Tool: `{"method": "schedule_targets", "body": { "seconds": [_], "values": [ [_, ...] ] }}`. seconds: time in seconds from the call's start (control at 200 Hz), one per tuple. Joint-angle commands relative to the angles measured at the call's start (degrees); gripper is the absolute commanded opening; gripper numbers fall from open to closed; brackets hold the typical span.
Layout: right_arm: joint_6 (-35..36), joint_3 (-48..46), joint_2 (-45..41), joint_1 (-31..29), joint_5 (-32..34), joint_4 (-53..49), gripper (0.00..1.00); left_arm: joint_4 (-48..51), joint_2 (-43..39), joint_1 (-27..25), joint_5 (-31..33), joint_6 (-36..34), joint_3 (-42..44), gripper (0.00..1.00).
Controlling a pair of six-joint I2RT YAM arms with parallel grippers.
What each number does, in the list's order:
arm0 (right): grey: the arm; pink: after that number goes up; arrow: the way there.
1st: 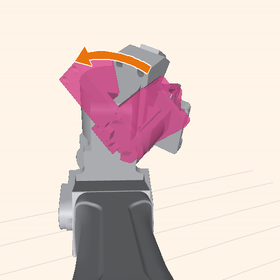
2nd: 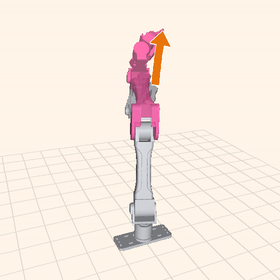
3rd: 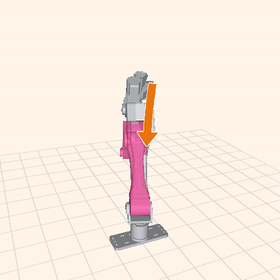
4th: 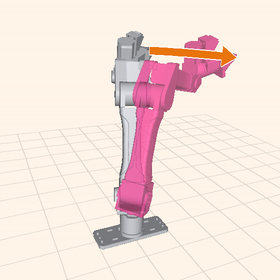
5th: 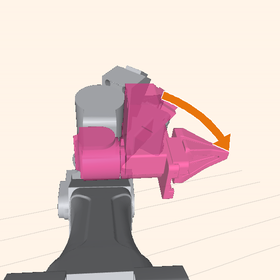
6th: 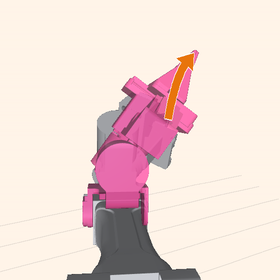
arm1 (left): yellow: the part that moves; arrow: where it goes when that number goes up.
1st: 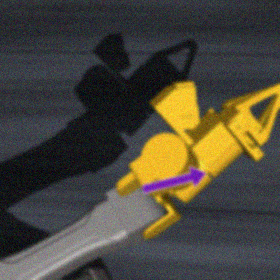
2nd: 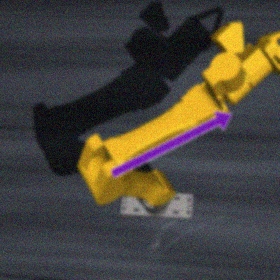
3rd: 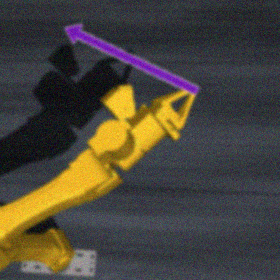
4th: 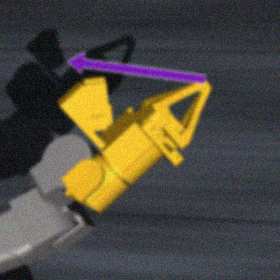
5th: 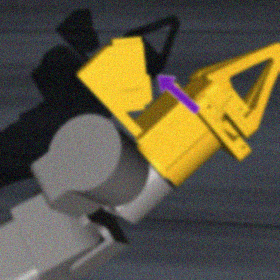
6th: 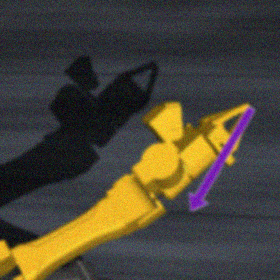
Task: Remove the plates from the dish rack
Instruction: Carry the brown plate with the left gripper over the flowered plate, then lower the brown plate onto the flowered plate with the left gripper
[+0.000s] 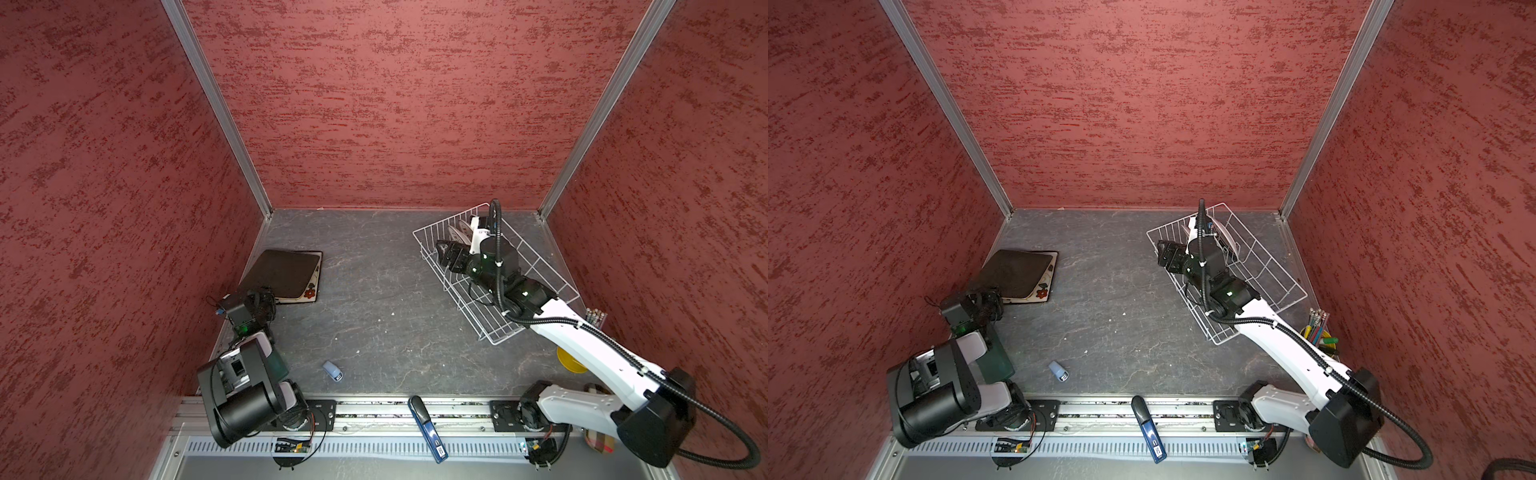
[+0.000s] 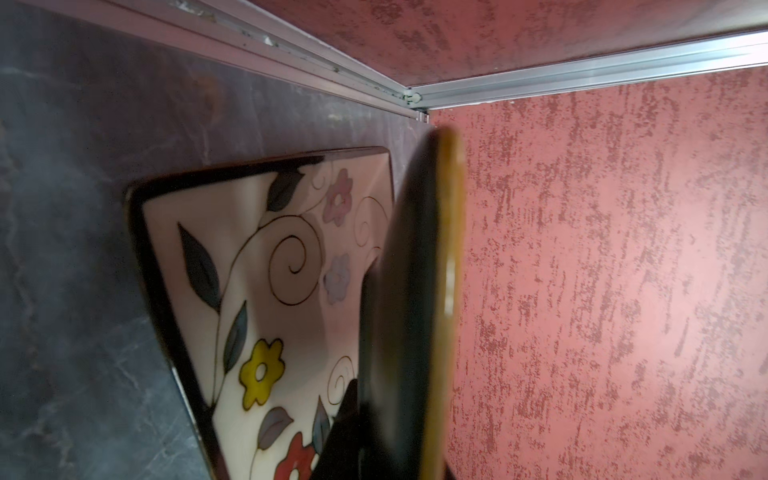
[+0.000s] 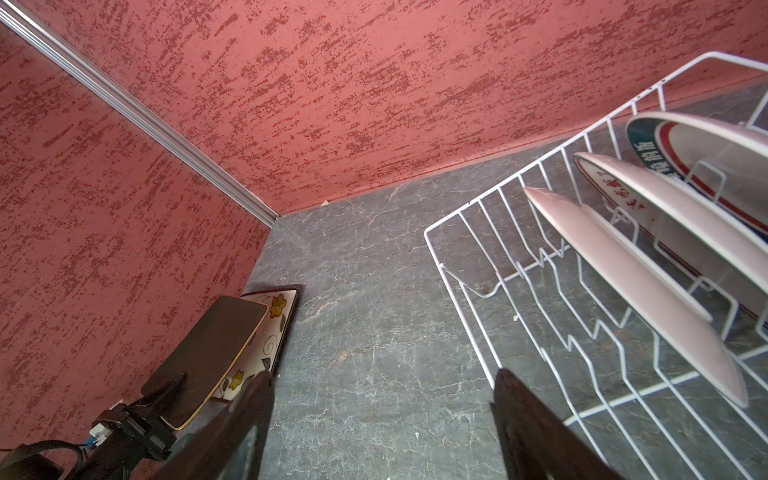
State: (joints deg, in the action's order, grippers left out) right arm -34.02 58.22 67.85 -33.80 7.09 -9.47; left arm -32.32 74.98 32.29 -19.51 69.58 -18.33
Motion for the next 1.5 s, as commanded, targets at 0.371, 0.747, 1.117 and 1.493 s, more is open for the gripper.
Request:
{"method": "schedule_targets", "body": {
  "seconds": [0.371, 0.747, 1.117, 1.493],
  "values": [
    [0.35, 0.39, 1.28, 1.81, -2.77, 1.91, 0.83, -13.88, 5.31, -0.11, 3.17, 2.58, -4.03, 0.00],
    [0.22, 0.59, 1.80, 2.68, -3.38, 2.25, 0.83, -18.11, 11.96, -1.39, 2.23, 2.66, -5.26, 0.00],
    [0.26, 0.07, 1.30, 3.62, -3.93, 2.08, 0.83, -19.17, 15.28, -2.52, 3.65, 2.85, -5.58, 0.04],
    [-0.87, -1.04, -0.51, 3.92, -3.27, 3.15, 0.83, -14.54, 11.97, -3.88, 4.88, 2.58, -5.28, 0.57]
  ]
}}
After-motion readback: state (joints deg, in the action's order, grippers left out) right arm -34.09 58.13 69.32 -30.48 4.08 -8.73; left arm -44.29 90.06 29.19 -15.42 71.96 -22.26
